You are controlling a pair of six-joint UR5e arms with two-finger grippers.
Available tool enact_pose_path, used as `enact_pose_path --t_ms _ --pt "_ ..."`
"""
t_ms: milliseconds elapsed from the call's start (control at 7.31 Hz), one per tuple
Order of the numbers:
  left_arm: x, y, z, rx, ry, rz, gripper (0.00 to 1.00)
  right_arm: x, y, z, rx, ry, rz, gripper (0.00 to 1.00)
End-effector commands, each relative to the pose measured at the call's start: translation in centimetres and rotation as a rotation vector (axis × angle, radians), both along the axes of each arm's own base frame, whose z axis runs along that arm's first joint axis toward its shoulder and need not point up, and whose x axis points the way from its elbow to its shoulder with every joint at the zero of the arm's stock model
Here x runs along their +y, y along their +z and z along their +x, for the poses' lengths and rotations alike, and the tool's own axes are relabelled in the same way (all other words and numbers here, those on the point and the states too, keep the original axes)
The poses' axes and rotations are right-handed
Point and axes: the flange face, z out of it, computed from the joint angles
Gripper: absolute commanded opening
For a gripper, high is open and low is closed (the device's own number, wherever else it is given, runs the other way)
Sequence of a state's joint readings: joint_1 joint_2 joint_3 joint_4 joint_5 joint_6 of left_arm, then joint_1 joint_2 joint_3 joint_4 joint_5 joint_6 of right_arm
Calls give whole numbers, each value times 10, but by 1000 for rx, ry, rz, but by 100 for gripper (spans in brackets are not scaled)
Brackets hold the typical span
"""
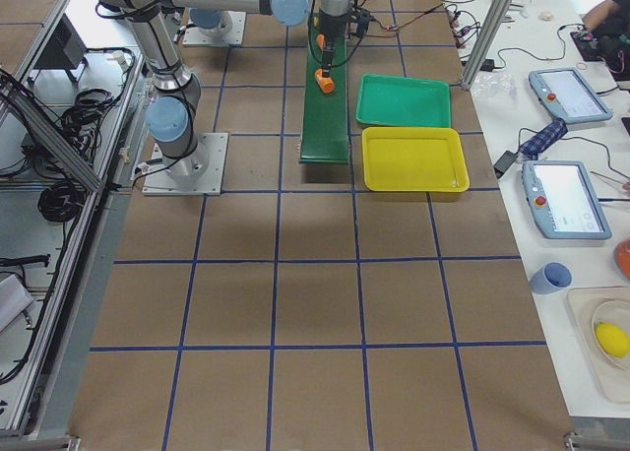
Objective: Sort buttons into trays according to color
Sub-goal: 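Carry the green-capped button onto the belt and open the left gripper, then return the left gripper to the buttons and grasp another green-capped button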
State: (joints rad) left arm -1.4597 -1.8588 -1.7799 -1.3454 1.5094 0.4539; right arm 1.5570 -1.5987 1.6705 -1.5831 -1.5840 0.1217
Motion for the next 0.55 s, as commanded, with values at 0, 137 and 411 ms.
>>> enact_pose_path --t_ms 0,137,411 --pt "-33 45 21 -15 26 -160 100 1 0 0 2 1 0 100" --pt "-60 64 77 -21 106 -155 100 1 0 0 -2 0 0 100" --pt "-109 59 194 -51 285 -233 100 0 0 0 -1 -1 0 100"
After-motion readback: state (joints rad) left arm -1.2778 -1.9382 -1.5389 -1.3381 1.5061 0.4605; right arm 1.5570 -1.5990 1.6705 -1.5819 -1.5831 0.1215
